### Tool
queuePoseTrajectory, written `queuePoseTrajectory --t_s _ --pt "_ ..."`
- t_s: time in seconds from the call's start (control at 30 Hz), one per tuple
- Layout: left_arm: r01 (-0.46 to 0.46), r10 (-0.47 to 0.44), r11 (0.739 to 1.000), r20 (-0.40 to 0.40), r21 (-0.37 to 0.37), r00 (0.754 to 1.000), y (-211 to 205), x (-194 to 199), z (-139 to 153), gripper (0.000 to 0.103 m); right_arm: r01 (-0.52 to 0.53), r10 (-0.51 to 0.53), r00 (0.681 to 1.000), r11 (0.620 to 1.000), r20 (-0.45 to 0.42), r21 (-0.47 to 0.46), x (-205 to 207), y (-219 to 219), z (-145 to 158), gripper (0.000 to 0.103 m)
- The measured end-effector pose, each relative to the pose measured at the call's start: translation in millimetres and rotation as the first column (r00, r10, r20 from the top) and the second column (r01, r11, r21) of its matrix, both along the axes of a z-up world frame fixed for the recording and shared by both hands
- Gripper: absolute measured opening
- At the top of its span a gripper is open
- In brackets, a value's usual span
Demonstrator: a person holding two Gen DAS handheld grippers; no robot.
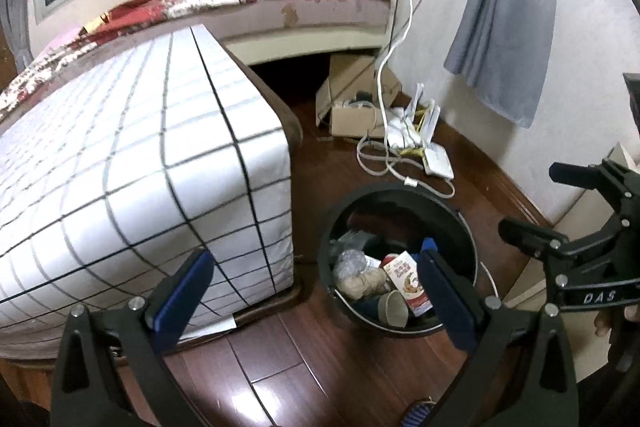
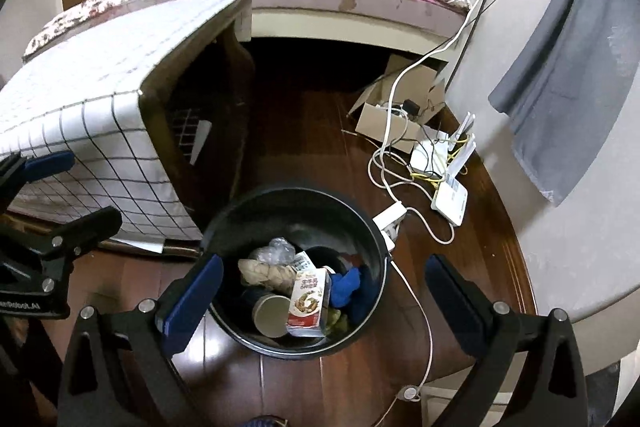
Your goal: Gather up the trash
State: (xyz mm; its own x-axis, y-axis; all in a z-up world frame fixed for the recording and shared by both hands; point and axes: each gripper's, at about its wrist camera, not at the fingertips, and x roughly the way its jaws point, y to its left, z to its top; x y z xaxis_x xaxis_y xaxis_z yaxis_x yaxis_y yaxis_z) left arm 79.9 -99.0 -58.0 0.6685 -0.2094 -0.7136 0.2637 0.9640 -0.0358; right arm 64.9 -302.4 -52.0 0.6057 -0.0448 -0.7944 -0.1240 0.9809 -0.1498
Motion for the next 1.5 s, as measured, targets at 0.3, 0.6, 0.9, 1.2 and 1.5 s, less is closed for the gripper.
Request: queuePoseTrajectory --t_s 0.3,0.6,0.9,1.2,1.5 --pt "-0.027 0.027 1.000 0.098 -0.001 0.995 20.8 -34.0 42.4 0.102 0.027 -0.029 0.996 0.999 0.081 0.020 -35.4 22.8 44.3 0.102" --pt "-0.078 0.073 0.997 0.190 0.024 0.979 52.1 -68.9 89.0 0.102 0.036 -0.041 0.982 0.999 0.185 0.029 -76.9 55.1 107.9 0.102" --pt "-0.086 0.085 0.996 0.247 -0.008 0.965 67.7 -113.2 124.7 0.102 0.036 -0.037 0.964 0.999 0.263 0.007 -122.1 81.6 150.6 0.102" --pt "-0.081 0.091 0.996 0.297 -0.044 0.951 80.0 -132.0 142.4 0.102 0.045 -0.046 0.946 0.999 0.320 0.011 -142.9 88.5 175.2 0.102" --pt "-0.080 0.100 0.994 0.304 -0.076 0.947 82.9 -131.0 147.7 0.102 0.036 -0.038 0.948 0.999 0.316 0.013 -143.8 93.3 173.4 0.102"
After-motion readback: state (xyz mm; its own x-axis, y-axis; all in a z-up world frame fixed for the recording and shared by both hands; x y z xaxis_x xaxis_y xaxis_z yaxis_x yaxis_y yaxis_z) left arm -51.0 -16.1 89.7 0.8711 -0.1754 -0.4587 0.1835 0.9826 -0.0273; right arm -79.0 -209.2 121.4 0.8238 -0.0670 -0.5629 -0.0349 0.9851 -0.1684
